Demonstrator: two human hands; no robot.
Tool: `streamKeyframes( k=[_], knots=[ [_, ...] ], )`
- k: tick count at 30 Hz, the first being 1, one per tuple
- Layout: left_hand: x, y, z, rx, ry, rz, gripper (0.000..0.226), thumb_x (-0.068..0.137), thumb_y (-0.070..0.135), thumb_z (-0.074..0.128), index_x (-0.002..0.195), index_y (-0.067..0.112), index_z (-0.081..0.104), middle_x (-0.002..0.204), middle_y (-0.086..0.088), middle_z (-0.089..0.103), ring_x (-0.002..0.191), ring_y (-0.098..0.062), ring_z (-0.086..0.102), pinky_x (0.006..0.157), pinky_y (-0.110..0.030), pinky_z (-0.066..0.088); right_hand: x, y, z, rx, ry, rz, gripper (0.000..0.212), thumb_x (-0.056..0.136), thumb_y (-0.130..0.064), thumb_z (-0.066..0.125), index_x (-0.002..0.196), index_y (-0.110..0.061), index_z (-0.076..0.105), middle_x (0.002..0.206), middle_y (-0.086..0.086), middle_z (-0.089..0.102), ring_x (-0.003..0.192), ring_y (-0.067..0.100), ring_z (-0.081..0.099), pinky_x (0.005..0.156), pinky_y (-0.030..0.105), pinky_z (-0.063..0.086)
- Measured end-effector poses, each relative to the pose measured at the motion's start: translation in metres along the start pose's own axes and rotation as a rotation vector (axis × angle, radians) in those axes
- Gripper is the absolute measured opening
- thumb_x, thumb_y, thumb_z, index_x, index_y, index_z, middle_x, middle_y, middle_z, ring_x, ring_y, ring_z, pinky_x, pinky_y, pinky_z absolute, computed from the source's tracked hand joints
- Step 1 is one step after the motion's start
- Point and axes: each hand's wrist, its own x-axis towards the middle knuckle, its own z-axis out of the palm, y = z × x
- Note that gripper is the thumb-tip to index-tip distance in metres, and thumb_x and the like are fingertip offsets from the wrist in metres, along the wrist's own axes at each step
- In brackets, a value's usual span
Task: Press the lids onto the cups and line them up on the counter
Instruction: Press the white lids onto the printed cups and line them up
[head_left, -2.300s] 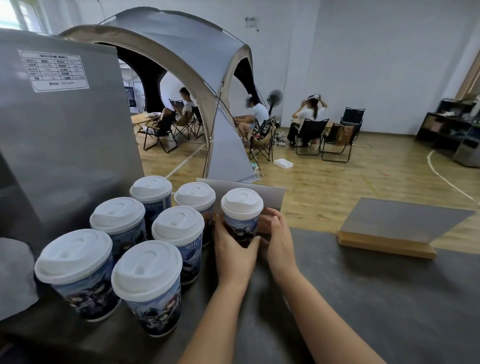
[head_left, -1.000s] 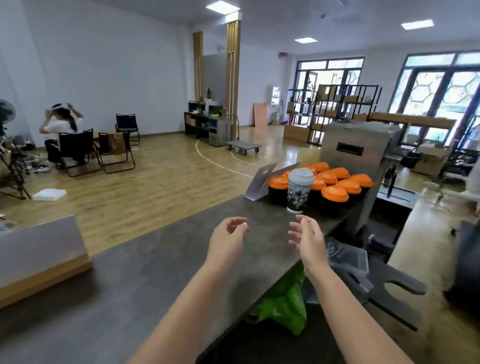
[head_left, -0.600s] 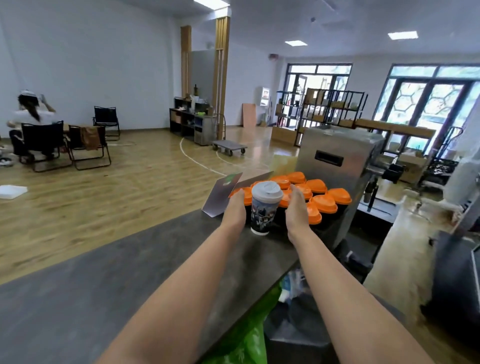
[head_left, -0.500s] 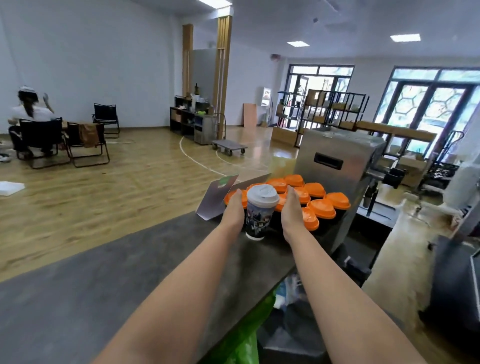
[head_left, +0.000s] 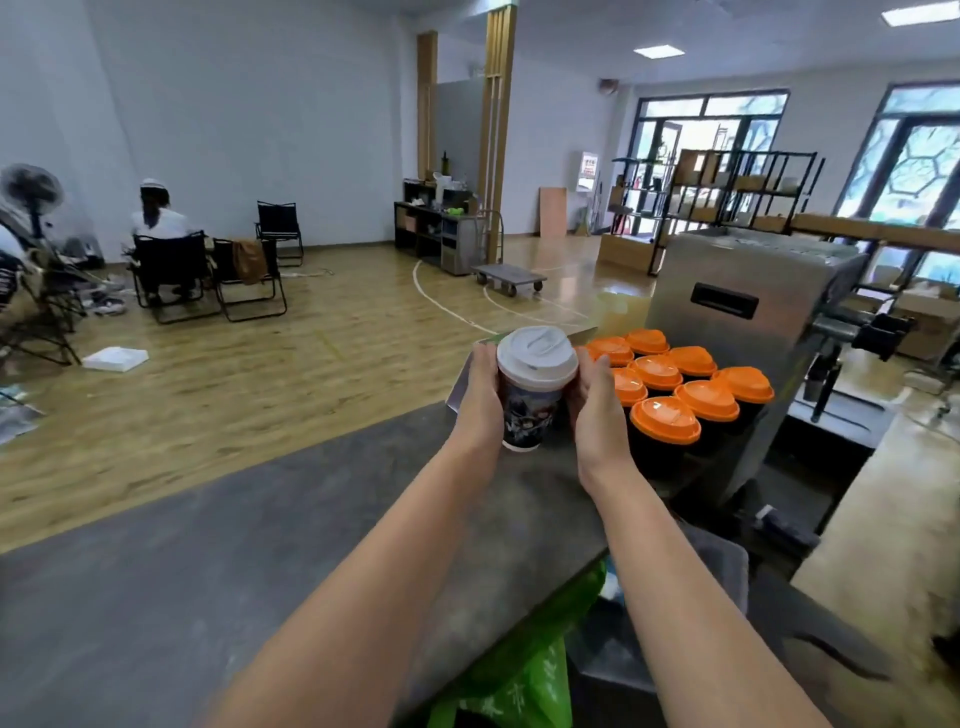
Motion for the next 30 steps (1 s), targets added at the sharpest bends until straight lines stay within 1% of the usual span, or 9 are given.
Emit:
streamKeyframes(
  k=[3,7,10,13,16,20,22,24,30],
  knots=[
    [-0.041,0.02,-0.045,0.007,0.102,0.053,0.062,0.104,0.054,0.018,0.131,0.018,0.061,0.124,-0.003,0.069,0.102,-0.007,0.068,0.078,-0.02,0.055,-0.04,0.006,0.046,-0.005,-0.071,-0.057,0.047,0.099,-0.055,0.029,0.132,-0.035,0.056,0.14,-0.014,0.053,0.13,-0.002,0.045,0.107,0.02,0.034],
    [-0.105,0.045,-0.118,-0.009,0.321,0.085,0.063,0.102,0.058,0.021,0.126,0.02,0.065,0.114,-0.005,0.073,0.1,-0.015,0.069,0.088,-0.028,0.053,-0.1,0.019,0.127,0.022,-0.25,-0.093,0.031,0.106,-0.02,0.033,0.12,-0.037,0.054,0.124,-0.015,0.061,0.121,-0.001,0.052,0.107,0.02,0.04],
    [-0.151,0.064,-0.179,-0.019,0.522,0.118,0.06,0.101,0.059,0.025,0.123,0.022,0.067,0.111,-0.004,0.074,0.104,-0.019,0.068,0.093,-0.035,0.052,-0.147,0.023,0.192,0.126,-0.434,-0.041,0.033,0.096,-0.034,0.036,0.108,-0.043,0.066,0.112,-0.02,0.069,0.117,0.004,0.059,0.106,0.033,0.045],
    [-0.194,0.083,-0.231,-0.026,0.655,0.185,0.057,0.101,0.056,0.027,0.119,0.023,0.069,0.111,-0.006,0.074,0.106,-0.023,0.067,0.097,-0.04,0.051,-0.19,0.028,0.25,0.125,-0.535,0.0,0.046,0.091,-0.046,0.037,0.127,-0.03,0.061,0.125,-0.014,0.066,0.122,0.004,0.056,0.109,0.038,0.042],
    [-0.229,0.098,-0.274,-0.002,0.774,0.237,0.059,0.098,0.061,0.026,0.117,0.027,0.07,0.112,-0.003,0.074,0.108,-0.023,0.066,0.101,-0.043,0.048,-0.225,0.032,0.295,0.139,-0.611,0.037,0.035,0.103,-0.034,0.035,0.131,-0.033,0.056,0.127,-0.014,0.064,0.122,0.0,0.055,0.107,0.036,0.043],
    [-0.264,0.106,-0.316,0.06,0.943,0.255,0.068,0.08,0.074,0.037,0.128,0.032,0.062,0.131,0.007,0.064,0.122,-0.014,0.058,0.109,-0.04,0.042,-0.27,0.033,0.337,0.117,-0.633,0.058,0.04,0.098,-0.041,0.033,0.131,-0.037,0.056,0.13,-0.017,0.061,0.124,-0.002,0.052,0.108,0.035,0.043],
    [-0.279,0.107,-0.325,0.182,1.043,0.318,0.053,0.098,0.054,0.037,0.143,0.029,0.048,0.138,0.016,0.048,0.128,-0.004,0.043,0.11,-0.027,0.031,-0.289,0.039,0.35,0.068,-0.591,0.066,0.047,0.091,-0.052,0.035,0.129,-0.035,0.056,0.131,-0.014,0.061,0.123,0.001,0.053,0.107,0.037,0.044],
    [-0.292,0.106,-0.33,0.295,1.065,0.338,0.046,0.106,0.037,0.032,0.151,0.026,0.035,0.139,0.013,0.044,0.128,-0.006,0.04,0.107,-0.026,0.031,-0.304,0.043,0.36,0.03,-0.556,0.047,0.026,0.095,-0.052,0.042,0.114,-0.04,0.055,0.12,-0.013,0.065,0.112,0.002,0.06,0.097,0.038,0.051],
    [-0.309,0.099,-0.364,0.493,1.056,0.376,0.039,0.106,0.034,0.029,0.142,0.038,0.045,0.135,0.015,0.052,0.124,-0.007,0.046,0.102,-0.029,0.04,-0.319,0.046,0.377,0.016,-0.552,-0.036,0.019,0.089,-0.045,0.06,0.106,-0.04,0.052,0.11,-0.004,0.064,0.101,0.01,0.063,0.085,0.032,0.055]
  ],
)
